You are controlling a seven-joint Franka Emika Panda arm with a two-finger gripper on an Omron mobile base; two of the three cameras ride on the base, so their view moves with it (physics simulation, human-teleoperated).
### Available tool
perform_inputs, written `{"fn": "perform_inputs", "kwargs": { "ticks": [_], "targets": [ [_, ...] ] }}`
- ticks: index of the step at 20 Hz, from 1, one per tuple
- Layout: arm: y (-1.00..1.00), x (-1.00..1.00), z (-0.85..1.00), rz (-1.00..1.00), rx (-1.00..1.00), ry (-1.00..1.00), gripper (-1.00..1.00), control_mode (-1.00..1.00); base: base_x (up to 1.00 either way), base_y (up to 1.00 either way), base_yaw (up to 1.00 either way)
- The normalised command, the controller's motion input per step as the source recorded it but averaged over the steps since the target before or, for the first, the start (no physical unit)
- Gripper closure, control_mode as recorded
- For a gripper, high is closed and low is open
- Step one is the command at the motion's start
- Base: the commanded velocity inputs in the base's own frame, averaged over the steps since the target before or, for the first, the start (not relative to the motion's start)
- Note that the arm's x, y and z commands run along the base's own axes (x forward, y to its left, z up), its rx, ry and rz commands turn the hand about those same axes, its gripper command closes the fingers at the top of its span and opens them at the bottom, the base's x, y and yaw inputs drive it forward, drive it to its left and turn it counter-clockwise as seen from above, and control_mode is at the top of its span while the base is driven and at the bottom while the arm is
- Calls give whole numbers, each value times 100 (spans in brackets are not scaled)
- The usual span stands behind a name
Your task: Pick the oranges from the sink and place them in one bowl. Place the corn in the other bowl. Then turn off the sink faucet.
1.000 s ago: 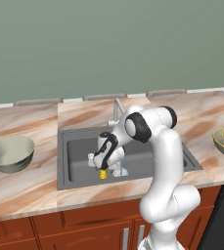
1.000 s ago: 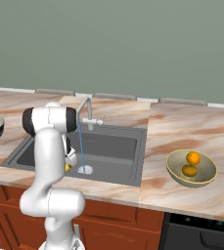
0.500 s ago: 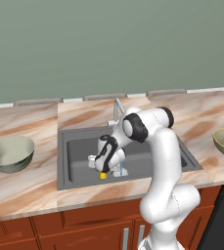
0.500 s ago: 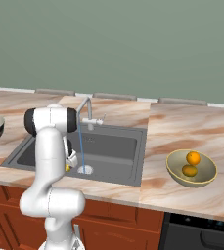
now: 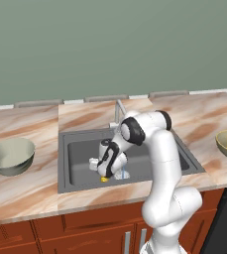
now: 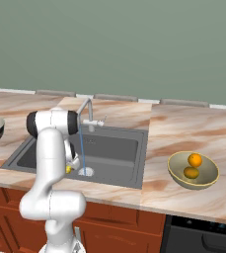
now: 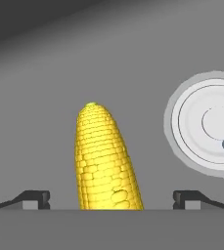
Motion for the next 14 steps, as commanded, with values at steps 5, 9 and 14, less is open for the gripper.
{"fn": "perform_inputs", "kwargs": {
  "ticks": [5, 9, 14],
  "targets": [
    [1, 0, -15, 0, 0, -1, -100, -100, 0, 0, 0],
    [0, 0, -10, 0, 0, 0, -100, -100, 0, 0, 0],
    [0, 2, -13, 0, 0, -3, -100, -100, 0, 0, 0]
  ]
}}
